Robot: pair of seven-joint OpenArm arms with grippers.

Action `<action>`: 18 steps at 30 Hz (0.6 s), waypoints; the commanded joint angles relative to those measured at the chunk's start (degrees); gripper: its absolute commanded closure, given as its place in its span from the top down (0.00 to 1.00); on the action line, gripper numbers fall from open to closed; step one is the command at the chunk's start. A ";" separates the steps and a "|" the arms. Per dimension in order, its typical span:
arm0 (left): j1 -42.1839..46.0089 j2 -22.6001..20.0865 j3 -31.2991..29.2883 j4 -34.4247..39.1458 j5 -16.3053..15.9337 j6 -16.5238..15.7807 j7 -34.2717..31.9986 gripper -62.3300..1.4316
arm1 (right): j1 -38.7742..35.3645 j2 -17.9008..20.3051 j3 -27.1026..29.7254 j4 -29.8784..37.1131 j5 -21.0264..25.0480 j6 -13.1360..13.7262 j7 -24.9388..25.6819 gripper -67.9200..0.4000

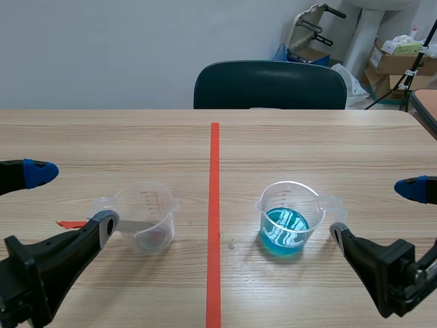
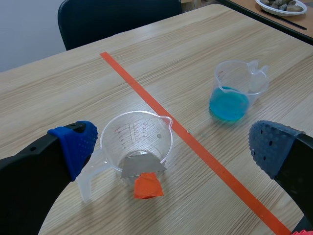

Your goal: Do the redox reaction experiment

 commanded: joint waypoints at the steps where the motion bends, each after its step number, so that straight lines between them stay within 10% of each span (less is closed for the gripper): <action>1: -0.02 0.44 0.00 0.70 -0.35 -0.04 -1.01 1.00 | 0.04 -0.02 0.74 1.01 0.22 -0.22 1.33 1.00; 18: -0.02 0.44 0.00 0.70 -0.35 -0.04 -1.01 1.00 | 0.04 -0.02 0.74 1.01 0.22 -0.22 2.43 1.00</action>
